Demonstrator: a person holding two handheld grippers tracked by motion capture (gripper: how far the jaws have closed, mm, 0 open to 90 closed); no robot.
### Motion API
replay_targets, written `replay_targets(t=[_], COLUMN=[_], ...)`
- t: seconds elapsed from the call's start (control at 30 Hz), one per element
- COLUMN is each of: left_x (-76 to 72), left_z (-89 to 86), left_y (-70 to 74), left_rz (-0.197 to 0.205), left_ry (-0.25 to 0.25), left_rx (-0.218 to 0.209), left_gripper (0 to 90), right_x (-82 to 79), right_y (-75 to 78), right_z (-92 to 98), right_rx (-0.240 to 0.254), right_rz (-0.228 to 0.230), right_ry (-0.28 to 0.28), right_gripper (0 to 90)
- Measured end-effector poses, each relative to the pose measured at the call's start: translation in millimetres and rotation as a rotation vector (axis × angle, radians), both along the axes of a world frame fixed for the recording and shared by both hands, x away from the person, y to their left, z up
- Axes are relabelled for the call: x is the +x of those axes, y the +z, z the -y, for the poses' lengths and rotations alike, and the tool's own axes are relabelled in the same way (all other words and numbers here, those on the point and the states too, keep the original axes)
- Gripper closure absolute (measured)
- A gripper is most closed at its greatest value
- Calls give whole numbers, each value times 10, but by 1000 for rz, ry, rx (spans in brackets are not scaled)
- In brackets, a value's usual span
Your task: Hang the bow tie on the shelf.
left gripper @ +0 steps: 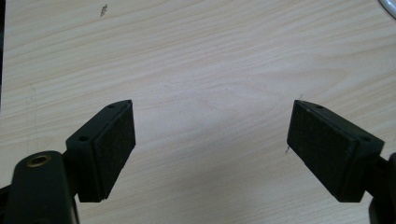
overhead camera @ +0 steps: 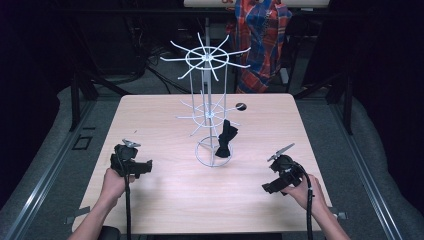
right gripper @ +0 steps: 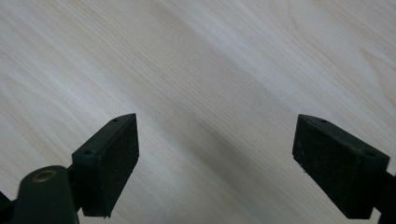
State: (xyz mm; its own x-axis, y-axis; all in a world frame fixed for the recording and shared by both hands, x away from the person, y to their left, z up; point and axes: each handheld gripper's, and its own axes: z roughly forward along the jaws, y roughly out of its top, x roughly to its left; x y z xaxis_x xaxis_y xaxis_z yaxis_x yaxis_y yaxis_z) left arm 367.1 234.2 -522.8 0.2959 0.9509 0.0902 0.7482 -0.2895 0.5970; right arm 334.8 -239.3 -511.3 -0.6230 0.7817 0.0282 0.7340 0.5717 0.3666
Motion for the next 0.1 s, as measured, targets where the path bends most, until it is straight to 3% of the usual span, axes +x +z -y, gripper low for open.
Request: replay_targets(t=[0.1], left_x=[8], left_z=[-3], left_y=[-1], left_rz=[-2], left_ry=[1], left_rx=[5], left_gripper=[156], right_x=[7], right_y=[-10], right_z=[-6], right_rx=[-15], right_rz=[-6], right_ry=[19], right_gripper=[141])
